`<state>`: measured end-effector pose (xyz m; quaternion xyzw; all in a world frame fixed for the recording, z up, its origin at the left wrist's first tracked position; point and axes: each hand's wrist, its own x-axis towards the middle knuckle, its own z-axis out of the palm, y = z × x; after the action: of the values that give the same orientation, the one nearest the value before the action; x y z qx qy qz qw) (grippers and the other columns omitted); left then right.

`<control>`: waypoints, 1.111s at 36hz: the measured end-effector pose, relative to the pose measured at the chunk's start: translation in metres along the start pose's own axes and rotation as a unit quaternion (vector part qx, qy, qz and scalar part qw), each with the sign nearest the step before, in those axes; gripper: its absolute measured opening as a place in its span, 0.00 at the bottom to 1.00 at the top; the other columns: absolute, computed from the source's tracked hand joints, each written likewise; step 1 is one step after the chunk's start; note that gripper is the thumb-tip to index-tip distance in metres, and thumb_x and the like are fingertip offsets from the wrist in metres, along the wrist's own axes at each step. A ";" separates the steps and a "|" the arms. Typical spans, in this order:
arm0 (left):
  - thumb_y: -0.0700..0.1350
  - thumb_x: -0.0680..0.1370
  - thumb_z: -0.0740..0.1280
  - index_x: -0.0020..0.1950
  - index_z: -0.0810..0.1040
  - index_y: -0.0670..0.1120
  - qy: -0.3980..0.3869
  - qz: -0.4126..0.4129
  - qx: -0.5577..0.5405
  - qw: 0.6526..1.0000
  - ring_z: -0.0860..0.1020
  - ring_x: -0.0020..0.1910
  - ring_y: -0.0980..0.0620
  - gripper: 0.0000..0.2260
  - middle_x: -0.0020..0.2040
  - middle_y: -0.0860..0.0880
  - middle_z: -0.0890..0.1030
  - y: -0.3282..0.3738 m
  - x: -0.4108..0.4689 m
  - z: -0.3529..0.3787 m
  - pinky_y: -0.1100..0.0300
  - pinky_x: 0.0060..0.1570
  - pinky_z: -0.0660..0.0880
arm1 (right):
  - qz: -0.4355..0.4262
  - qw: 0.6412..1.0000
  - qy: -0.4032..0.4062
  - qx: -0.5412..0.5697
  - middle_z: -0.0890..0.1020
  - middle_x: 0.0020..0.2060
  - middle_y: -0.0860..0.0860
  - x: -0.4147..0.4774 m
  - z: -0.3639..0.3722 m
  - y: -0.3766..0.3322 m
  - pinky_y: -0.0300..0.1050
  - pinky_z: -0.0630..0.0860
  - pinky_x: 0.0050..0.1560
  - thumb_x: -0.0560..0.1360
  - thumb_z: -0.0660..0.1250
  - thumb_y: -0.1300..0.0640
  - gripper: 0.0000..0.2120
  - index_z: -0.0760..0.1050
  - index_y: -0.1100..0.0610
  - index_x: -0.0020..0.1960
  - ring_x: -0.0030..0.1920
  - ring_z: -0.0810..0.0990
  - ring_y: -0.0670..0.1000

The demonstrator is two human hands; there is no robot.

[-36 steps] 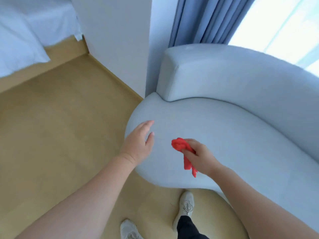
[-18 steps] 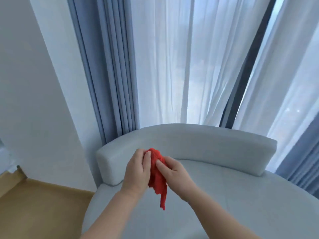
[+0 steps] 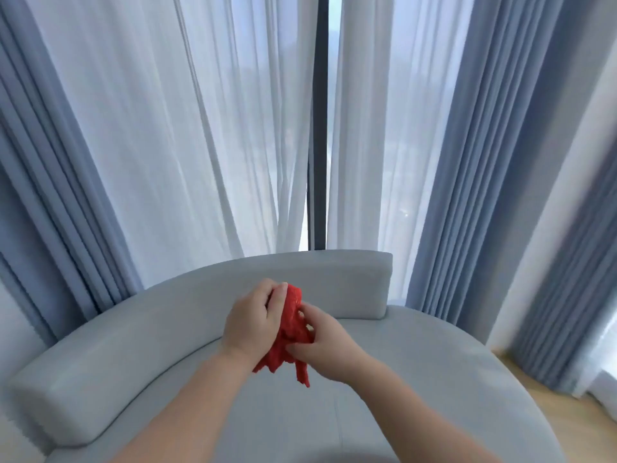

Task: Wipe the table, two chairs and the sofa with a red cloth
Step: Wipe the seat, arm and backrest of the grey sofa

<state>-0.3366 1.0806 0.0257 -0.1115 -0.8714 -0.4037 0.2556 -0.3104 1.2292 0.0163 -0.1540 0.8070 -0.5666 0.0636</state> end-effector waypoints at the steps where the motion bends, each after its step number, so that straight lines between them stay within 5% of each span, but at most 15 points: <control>1: 0.57 0.79 0.57 0.38 0.71 0.52 -0.017 0.002 -0.011 1.000 0.76 0.35 0.55 0.14 0.33 0.53 0.77 0.004 0.004 0.010 0.55 0.39 0.73 | 0.006 1.000 0.012 -0.007 0.83 0.45 0.55 -0.001 -0.011 0.006 0.59 0.79 0.51 0.67 0.64 0.65 0.20 0.75 0.50 0.55 0.45 0.83 0.59; 5: 0.51 0.80 0.61 0.41 0.73 0.51 -0.085 0.016 -0.047 0.995 0.76 0.39 0.61 0.09 0.34 0.54 0.78 0.016 0.022 0.047 0.70 0.37 0.68 | 0.027 0.997 0.064 -0.022 0.83 0.48 0.51 0.003 -0.053 0.025 0.50 0.80 0.53 0.71 0.63 0.68 0.27 0.75 0.36 0.56 0.46 0.84 0.53; 7: 0.50 0.80 0.61 0.41 0.73 0.51 -0.108 0.017 -0.058 0.992 0.75 0.40 0.63 0.09 0.35 0.55 0.78 0.015 0.034 0.063 0.72 0.37 0.68 | 0.040 0.996 0.077 -0.017 0.83 0.49 0.49 0.009 -0.067 0.033 0.44 0.80 0.53 0.73 0.63 0.68 0.27 0.75 0.38 0.58 0.46 0.84 0.49; 13: 0.50 0.81 0.61 0.43 0.75 0.45 -0.139 0.023 -0.090 0.986 0.75 0.39 0.59 0.11 0.36 0.51 0.78 -0.005 0.086 0.102 0.71 0.37 0.68 | 0.079 0.987 0.136 -0.041 0.83 0.51 0.47 0.051 -0.091 0.062 0.43 0.80 0.47 0.76 0.63 0.63 0.18 0.77 0.47 0.61 0.43 0.84 0.49; 18: 0.51 0.81 0.60 0.42 0.75 0.47 -0.189 0.004 -0.135 0.973 0.75 0.39 0.58 0.12 0.38 0.50 0.78 -0.034 0.140 0.126 0.71 0.39 0.68 | 0.103 0.977 0.188 -0.010 0.77 0.59 0.49 0.099 -0.097 0.074 0.45 0.77 0.59 0.77 0.66 0.55 0.20 0.71 0.51 0.69 0.52 0.82 0.46; 21: 0.52 0.81 0.60 0.43 0.76 0.46 -0.227 0.003 -0.153 0.962 0.76 0.40 0.55 0.13 0.39 0.49 0.79 -0.051 0.171 0.143 0.64 0.42 0.71 | 0.106 0.975 0.192 0.022 0.75 0.59 0.46 0.122 -0.098 0.073 0.39 0.78 0.53 0.75 0.69 0.55 0.28 0.65 0.48 0.72 0.50 0.82 0.43; 25: 0.52 0.81 0.59 0.43 0.74 0.47 -0.290 0.016 -0.175 0.941 0.74 0.37 0.58 0.12 0.37 0.52 0.77 -0.058 0.204 0.174 0.61 0.43 0.72 | 0.063 0.977 0.200 0.039 0.79 0.48 0.38 0.142 -0.100 0.089 0.30 0.75 0.43 0.74 0.70 0.64 0.31 0.63 0.34 0.62 0.43 0.81 0.37; 27: 0.51 0.81 0.59 0.43 0.75 0.47 -0.312 0.027 -0.177 0.933 0.75 0.39 0.56 0.12 0.38 0.51 0.77 -0.057 0.214 0.193 0.60 0.44 0.73 | 0.060 0.967 0.245 0.044 0.78 0.53 0.39 0.150 -0.104 0.100 0.28 0.74 0.44 0.73 0.72 0.64 0.32 0.62 0.33 0.61 0.48 0.79 0.34; 29: 0.51 0.81 0.60 0.44 0.75 0.46 -0.325 0.032 -0.183 0.927 0.75 0.38 0.58 0.11 0.38 0.51 0.77 -0.056 0.221 0.212 0.64 0.43 0.71 | 0.087 0.955 0.282 0.019 0.70 0.64 0.43 0.157 -0.110 0.112 0.29 0.72 0.54 0.71 0.75 0.56 0.39 0.55 0.33 0.69 0.60 0.73 0.36; 34: 0.49 0.81 0.61 0.41 0.73 0.50 -0.347 0.024 -0.181 0.920 0.73 0.34 0.64 0.10 0.36 0.55 0.76 -0.053 0.229 0.265 0.70 0.36 0.67 | 0.163 0.915 0.335 -0.157 0.55 0.75 0.44 0.171 -0.137 0.151 0.53 0.55 0.75 0.68 0.69 0.37 0.48 0.46 0.46 0.79 0.76 0.49 0.48; 36: 0.49 0.81 0.61 0.41 0.73 0.50 -0.360 0.016 -0.181 0.915 0.73 0.36 0.62 0.09 0.36 0.55 0.76 -0.051 0.234 0.289 0.70 0.36 0.66 | 0.170 0.919 0.326 -0.144 0.60 0.74 0.45 0.175 -0.151 0.167 0.52 0.60 0.73 0.68 0.69 0.38 0.46 0.48 0.43 0.78 0.75 0.56 0.49; 38: 0.49 0.81 0.61 0.42 0.74 0.48 -0.374 0.012 -0.172 0.911 0.74 0.38 0.59 0.09 0.38 0.54 0.77 -0.048 0.238 0.316 0.68 0.38 0.67 | 0.159 0.932 0.320 -0.067 0.70 0.64 0.42 0.181 -0.166 0.183 0.50 0.74 0.63 0.67 0.71 0.43 0.42 0.53 0.36 0.75 0.64 0.73 0.47; 40: 0.50 0.81 0.61 0.44 0.74 0.46 -0.386 0.003 -0.165 0.908 0.75 0.40 0.58 0.09 0.40 0.52 0.78 -0.045 0.242 0.342 0.68 0.39 0.68 | 0.147 0.932 0.328 -0.040 0.73 0.58 0.41 0.187 -0.181 0.201 0.46 0.80 0.52 0.70 0.69 0.51 0.38 0.55 0.36 0.74 0.52 0.80 0.44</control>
<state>-0.6809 1.3088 -0.0598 -0.3019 -0.8228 -0.4659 -0.1217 -0.5729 1.3934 -0.0943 0.1584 0.8184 -0.5373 -0.1279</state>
